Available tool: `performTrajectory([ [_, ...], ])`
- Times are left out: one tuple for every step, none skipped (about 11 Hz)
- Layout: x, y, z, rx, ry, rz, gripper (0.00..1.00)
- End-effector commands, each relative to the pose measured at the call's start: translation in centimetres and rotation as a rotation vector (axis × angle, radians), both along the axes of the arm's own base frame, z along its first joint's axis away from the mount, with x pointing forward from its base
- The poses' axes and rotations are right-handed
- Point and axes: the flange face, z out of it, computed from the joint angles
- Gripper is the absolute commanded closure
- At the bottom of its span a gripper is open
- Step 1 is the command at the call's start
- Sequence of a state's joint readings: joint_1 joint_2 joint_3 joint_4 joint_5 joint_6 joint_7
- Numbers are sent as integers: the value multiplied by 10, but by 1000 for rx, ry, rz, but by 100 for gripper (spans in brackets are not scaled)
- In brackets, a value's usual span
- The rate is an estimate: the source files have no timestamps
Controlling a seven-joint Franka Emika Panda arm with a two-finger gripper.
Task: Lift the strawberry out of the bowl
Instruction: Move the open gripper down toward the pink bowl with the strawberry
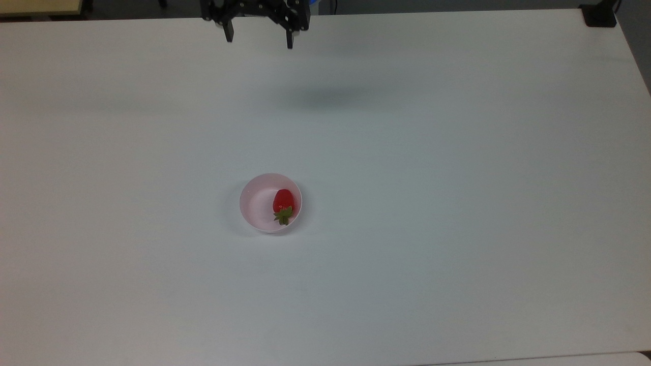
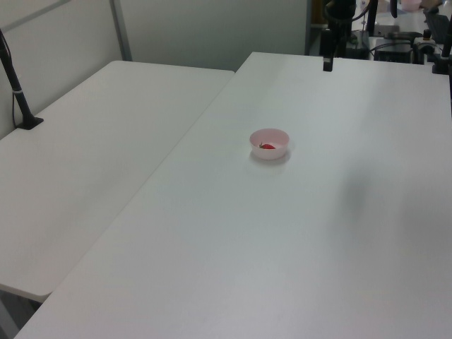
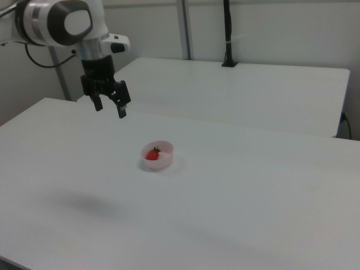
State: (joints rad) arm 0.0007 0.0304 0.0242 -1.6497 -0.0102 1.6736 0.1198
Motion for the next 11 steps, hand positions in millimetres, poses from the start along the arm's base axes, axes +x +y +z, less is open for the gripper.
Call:
performTrajectory([
  [31,4,-34,33,-6,12,0],
  [43,4,-46,35,-21,9,0],
  [57,5,-62,41,-33,6,0],
  [68,4,-81,39,-41,4,1],
  [78,4,-98,35,-49,3,5],
  [85,4,-113,34,-56,-1,7],
  [95,5,-130,33,-76,-25,10],
  [104,6,-146,33,-97,-58,11],
  [112,6,-161,31,-108,-72,11],
  [120,5,-173,30,-105,-68,11],
  [128,2,-180,30,-104,-68,10],
])
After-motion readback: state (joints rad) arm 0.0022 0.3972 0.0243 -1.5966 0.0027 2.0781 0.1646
